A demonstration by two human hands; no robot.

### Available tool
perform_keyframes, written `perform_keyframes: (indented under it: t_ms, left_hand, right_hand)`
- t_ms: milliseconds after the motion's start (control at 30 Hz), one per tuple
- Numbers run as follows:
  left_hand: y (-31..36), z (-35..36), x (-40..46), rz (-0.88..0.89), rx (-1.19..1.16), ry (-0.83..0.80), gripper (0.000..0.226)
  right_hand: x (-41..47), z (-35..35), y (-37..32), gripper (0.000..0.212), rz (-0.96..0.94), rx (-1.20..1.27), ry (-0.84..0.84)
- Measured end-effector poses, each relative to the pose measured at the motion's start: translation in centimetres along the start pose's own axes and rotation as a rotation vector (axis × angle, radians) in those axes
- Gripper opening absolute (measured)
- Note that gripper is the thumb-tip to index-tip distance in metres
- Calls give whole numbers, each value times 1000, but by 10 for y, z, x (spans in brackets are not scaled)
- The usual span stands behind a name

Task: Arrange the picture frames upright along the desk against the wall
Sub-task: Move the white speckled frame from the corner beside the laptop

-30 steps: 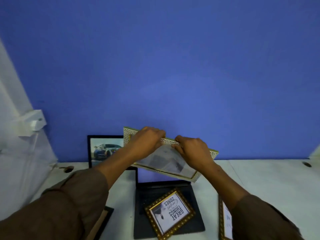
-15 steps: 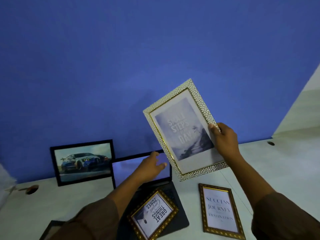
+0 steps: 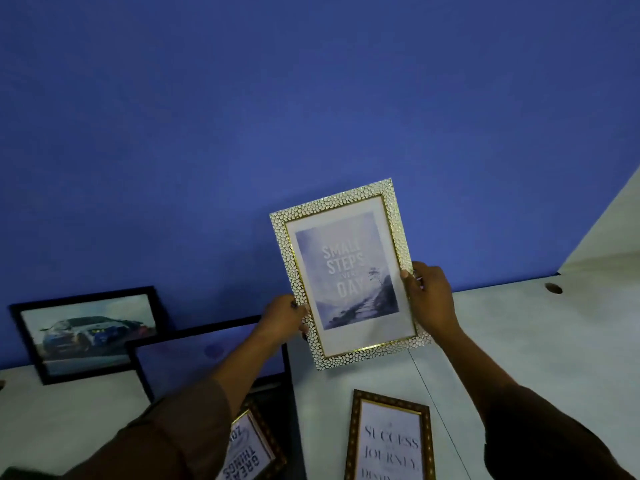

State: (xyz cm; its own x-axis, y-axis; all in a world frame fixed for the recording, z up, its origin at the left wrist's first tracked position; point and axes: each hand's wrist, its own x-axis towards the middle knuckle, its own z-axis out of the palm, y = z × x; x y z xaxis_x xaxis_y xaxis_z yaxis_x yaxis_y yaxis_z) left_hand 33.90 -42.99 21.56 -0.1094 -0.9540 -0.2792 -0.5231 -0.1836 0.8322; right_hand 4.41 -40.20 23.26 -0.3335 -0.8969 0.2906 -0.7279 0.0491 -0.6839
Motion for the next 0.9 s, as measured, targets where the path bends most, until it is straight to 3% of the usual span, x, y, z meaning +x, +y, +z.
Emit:
perform_keyframes:
  t_ms: [267,500,667,900]
  left_hand:
    - [-28,62,50,-221,-23,-40,37]
    - [-23,77,87,-227,-105,33,62]
    - [-18,88,101,-253,-250,70,60]
    - [-37,94,119,-199,-304,53,74]
  right_hand:
    - [53,44,78,23,39,-211,-253]
    - [83,84,98,33,105,-123,-411]
    - [101,115,115,36,130,-70,-497]
    - [108,134,130,44,126,-23,-543]
